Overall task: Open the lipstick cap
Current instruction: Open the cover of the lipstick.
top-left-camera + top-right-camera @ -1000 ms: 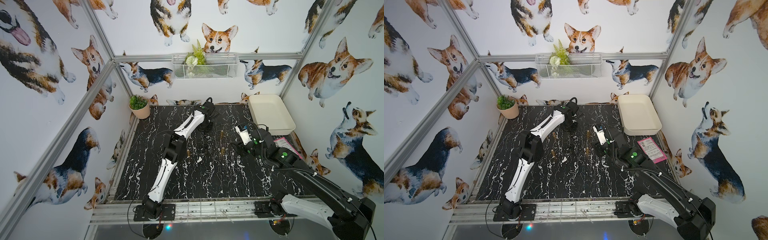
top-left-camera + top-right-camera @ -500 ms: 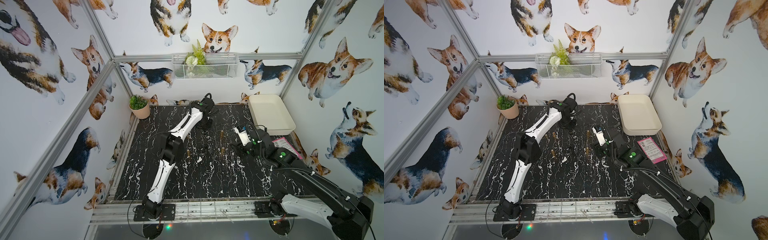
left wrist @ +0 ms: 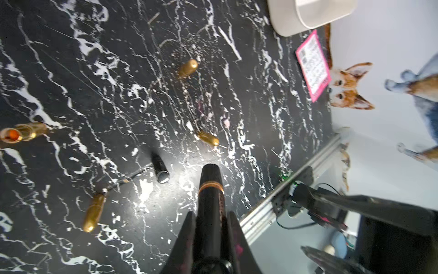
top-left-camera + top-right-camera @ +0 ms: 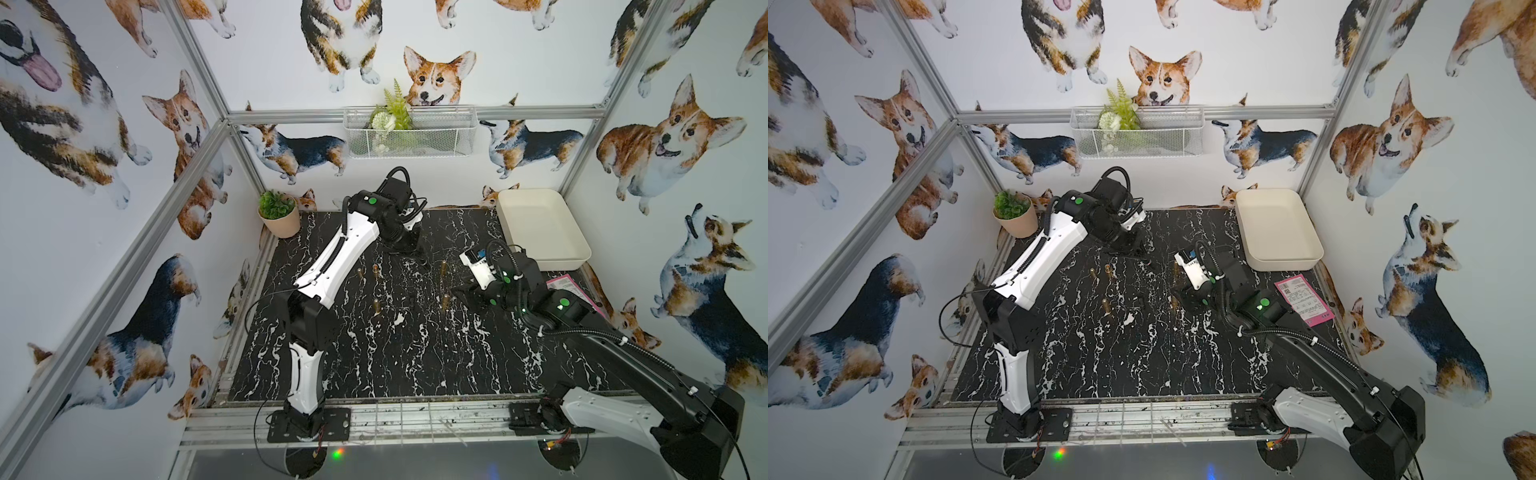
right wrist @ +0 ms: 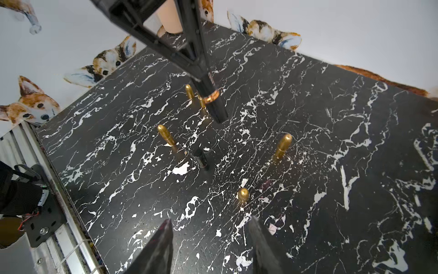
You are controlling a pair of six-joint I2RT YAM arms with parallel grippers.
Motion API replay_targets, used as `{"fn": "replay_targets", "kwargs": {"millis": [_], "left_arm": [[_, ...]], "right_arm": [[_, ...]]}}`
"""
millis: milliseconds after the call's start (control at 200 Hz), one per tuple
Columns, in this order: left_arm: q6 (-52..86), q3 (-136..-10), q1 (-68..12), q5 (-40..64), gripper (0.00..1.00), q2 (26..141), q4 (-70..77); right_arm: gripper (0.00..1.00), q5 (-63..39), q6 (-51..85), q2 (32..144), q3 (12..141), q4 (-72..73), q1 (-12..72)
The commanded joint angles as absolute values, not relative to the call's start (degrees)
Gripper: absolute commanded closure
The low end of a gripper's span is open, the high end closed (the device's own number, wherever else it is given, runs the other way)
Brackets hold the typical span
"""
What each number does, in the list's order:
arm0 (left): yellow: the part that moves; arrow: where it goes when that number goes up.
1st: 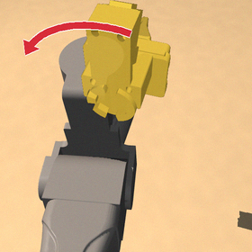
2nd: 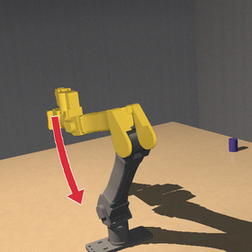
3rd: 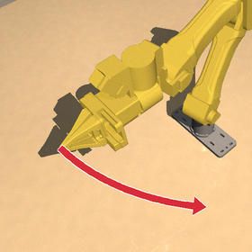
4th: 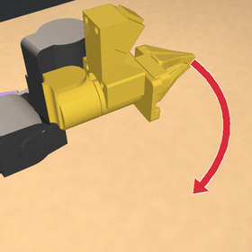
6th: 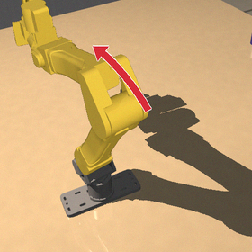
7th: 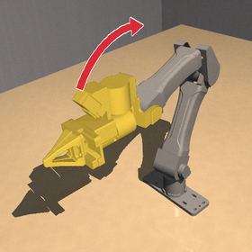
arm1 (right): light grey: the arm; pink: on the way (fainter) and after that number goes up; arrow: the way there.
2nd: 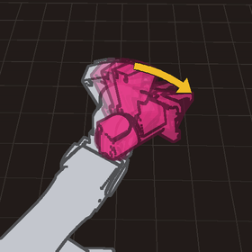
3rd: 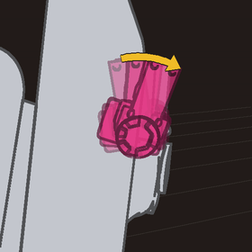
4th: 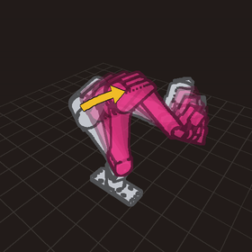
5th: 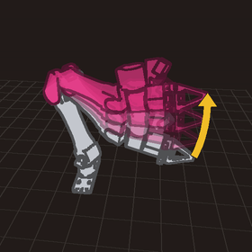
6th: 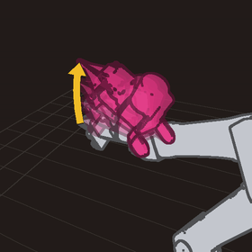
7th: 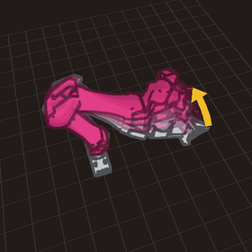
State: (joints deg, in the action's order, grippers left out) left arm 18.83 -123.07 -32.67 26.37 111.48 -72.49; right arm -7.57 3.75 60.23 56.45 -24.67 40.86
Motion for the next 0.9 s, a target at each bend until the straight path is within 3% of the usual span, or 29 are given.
{"fn": "replay_targets", "kwargs": {"millis": [0, 215, 891], "left_arm": [[23.64, -117.85, -32.87, 34.08, 0.89, 106.79, -67.88], [25.22, -113.49, -33.04, 38.29, 0.91, 101.87, -64.94], [24.17, -112.21, -34.3, 43.78, 0.93, 100.85, -66.72]], "right_arm": [[0.46, -9.66, 0.03, 61.38, 60.63, -27.68, 40.98], [0.46, -14.65, -2.61, 66.4, 66.1, -32.49, 41.12], [0.48, -13.43, -4.75, 69.17, 68.57, -32.54, 42.1]]}}
